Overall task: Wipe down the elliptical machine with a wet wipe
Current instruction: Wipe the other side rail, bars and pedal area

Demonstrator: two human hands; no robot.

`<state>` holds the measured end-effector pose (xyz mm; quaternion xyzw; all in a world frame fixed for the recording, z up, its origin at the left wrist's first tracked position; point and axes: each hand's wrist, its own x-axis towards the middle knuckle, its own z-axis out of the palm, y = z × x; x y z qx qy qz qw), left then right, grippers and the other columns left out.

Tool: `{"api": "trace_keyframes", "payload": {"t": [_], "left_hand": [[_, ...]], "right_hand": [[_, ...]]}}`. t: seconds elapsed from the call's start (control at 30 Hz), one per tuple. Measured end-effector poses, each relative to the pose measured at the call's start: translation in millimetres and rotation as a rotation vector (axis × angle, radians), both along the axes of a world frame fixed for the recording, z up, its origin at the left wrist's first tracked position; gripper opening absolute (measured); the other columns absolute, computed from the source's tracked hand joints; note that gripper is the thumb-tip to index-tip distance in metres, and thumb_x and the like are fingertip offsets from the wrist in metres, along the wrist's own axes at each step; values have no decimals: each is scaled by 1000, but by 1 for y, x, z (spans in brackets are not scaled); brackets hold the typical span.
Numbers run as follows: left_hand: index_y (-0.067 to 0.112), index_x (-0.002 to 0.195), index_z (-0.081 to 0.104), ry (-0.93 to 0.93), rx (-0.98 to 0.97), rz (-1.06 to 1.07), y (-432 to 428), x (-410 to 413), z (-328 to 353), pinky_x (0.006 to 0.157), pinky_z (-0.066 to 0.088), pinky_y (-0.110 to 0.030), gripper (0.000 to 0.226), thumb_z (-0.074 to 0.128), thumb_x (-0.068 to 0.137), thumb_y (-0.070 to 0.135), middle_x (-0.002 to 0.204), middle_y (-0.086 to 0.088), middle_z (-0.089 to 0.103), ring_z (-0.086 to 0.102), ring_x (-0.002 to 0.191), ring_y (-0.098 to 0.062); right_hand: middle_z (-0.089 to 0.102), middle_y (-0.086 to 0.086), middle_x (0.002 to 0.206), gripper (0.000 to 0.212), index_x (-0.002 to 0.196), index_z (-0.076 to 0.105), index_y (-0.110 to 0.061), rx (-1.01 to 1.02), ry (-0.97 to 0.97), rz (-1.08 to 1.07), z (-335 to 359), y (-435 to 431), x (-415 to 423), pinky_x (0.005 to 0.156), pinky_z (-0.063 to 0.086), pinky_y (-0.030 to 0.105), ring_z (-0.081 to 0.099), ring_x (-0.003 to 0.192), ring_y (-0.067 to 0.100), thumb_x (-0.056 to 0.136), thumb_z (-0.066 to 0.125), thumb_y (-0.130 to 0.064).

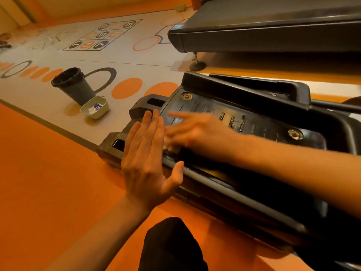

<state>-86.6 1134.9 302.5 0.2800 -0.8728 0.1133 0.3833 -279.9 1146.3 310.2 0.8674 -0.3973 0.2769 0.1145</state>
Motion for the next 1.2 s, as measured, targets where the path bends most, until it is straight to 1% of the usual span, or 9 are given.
{"api": "trace_keyframes", "payload": {"t": [0.13, 0.27, 0.37, 0.47, 0.6, 0.83, 0.97, 1.13, 1.2], "left_hand": [[-11, 145, 49, -4, 2, 15, 1, 1, -1, 122, 32, -55, 79, 30, 102, 52, 156, -27, 44, 35, 153, -35], [-11, 146, 48, -3, -1, 8, 1, 0, -1, 124, 30, -52, 76, 31, 102, 48, 157, -26, 43, 35, 153, -35], [-11, 146, 49, -10, -9, 8, 2, 1, 0, 123, 31, -53, 77, 28, 103, 50, 157, -25, 44, 36, 152, -35], [-9, 145, 52, -36, -21, 20, 2, 1, 2, 124, 29, -49, 77, 27, 103, 51, 154, -24, 48, 37, 152, -35], [-7, 140, 59, -92, -44, 54, 3, 0, 7, 124, 30, -43, 73, 36, 97, 47, 146, -22, 57, 45, 146, -36], [-6, 144, 55, -319, -28, 65, -3, 8, 23, 115, 38, -41, 79, 35, 100, 56, 146, -25, 56, 51, 141, -36], [-5, 146, 53, -456, 12, 72, -6, -1, 36, 117, 34, -46, 87, 39, 93, 63, 149, -26, 53, 48, 143, -39], [-4, 152, 44, -641, 33, -16, -13, -9, 50, 123, 31, -45, 112, 24, 90, 87, 157, -23, 45, 42, 148, -35], [-2, 152, 46, -671, 52, -21, -12, -9, 52, 119, 32, -44, 119, 19, 87, 93, 155, -21, 49, 48, 144, -34]], "right_hand": [[78, 7, 108, 16, 93, 82, -12, 0, -36, -199, 8, -22, -21, 115, 41, 50, 70, 114, 31, 86, 72, -1], [78, 7, 109, 20, 98, 81, -9, 12, -143, 30, -2, 27, 14, 106, 48, 40, 71, 113, 31, 91, 63, -13], [77, 11, 112, 19, 105, 79, -6, -4, -52, 88, -8, 32, -4, 101, 55, 48, 71, 111, 32, 89, 72, -9], [75, 13, 116, 25, 109, 78, -7, -16, 32, -84, -2, 9, -45, 92, 59, 57, 67, 115, 40, 84, 75, -4], [76, 9, 115, 20, 103, 80, -10, -5, -88, -280, 4, 13, -38, 88, 60, 58, 68, 114, 40, 89, 66, -5], [71, 7, 127, 34, 118, 75, -11, 97, -35, 37, -11, 51, -11, 111, 48, 46, 65, 124, 24, 85, 75, -5], [72, 8, 126, 46, 118, 75, -11, 71, -6, -127, -7, 31, -29, 102, 54, 53, 66, 121, 28, 77, 83, 7], [68, 5, 133, 46, 131, 70, -20, 66, -47, -407, 3, 11, -48, 95, 57, 60, 61, 127, 37, 93, 53, -1], [69, 9, 130, 41, 130, 69, -17, 93, -44, -501, 8, 2, -56, 96, 55, 61, 60, 128, 38, 96, 54, -1]]}}
